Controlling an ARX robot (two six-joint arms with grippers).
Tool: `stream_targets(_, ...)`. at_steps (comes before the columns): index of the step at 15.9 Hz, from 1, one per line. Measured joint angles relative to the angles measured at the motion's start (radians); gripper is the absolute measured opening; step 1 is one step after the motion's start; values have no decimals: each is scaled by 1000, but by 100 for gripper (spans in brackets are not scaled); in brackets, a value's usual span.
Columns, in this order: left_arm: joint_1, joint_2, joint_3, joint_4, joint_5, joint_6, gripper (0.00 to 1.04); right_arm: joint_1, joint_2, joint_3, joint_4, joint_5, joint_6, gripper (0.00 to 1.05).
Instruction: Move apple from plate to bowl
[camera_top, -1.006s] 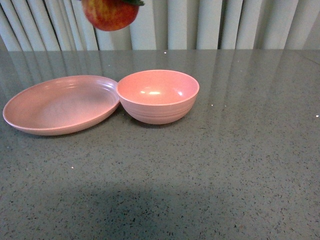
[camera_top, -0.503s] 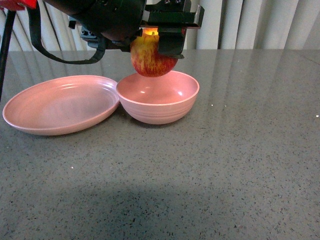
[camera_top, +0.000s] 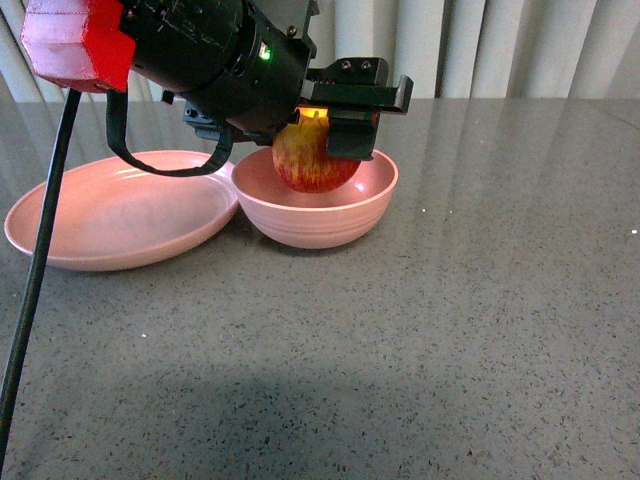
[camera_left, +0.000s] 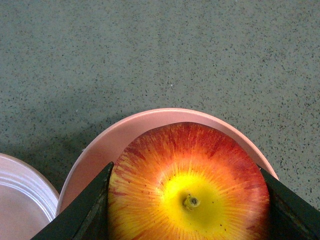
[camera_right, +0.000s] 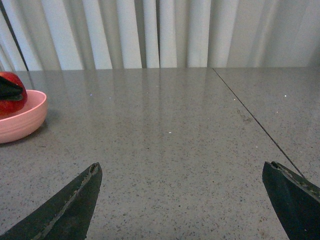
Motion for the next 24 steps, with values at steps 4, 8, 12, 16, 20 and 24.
stream_targets(4,1,21,5,10,2,-1,68,0,0,0,0,0,0,98)
stream_targets(8,6,45,13,10,6,-2,68,0,0,0,0,0,0,98)
stream_targets(12,6,46,14,5,6,-3,69,0,0,0,0,0,0,98)
stream_targets(16,6,46,17,6,12,-1,100,0,0,0,0,0,0,98)
stream_targets(20,13,39,17,5,13,-5,98,0,0,0,0,0,0,98)
stream_targets(24,23,-50,17,21,10,-19,98,0,0,0,0,0,0,98)
